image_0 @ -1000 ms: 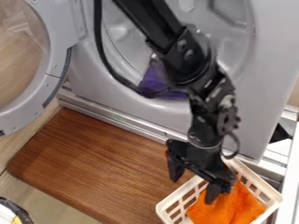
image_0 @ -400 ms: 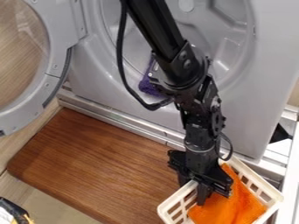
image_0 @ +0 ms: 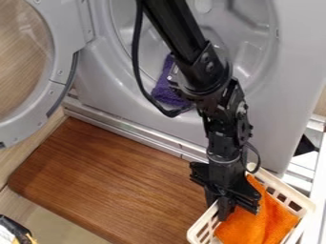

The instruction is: Moved the plastic laundry basket to the left of washing machine

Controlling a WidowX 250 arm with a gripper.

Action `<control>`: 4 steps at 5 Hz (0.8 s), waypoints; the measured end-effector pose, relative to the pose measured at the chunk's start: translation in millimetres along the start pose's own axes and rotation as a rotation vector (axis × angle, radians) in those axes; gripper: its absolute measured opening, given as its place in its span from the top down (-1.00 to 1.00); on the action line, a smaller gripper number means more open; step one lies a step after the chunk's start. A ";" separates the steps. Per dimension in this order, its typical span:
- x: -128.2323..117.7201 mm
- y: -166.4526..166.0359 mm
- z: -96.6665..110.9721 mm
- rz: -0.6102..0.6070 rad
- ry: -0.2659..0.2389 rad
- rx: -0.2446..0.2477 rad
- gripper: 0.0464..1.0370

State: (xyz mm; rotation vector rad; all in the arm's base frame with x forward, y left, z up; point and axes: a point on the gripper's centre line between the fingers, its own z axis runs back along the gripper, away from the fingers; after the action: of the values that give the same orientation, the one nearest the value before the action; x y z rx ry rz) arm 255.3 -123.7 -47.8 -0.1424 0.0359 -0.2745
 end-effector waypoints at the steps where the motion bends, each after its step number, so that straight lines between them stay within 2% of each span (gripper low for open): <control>1: 0.7 -3.2 9.0 -0.008 -0.031 0.027 0.90; 2: -4.7 -0.5 24.9 0.000 -0.061 0.053 0.90; 3: -15.9 2.2 36.8 -0.008 -0.042 0.060 0.90; 4: -30.4 19.6 54.9 0.043 -0.071 0.060 0.90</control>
State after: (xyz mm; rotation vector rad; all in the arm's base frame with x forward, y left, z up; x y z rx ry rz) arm 234.3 -89.4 4.1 -0.0914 -0.0392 -0.2273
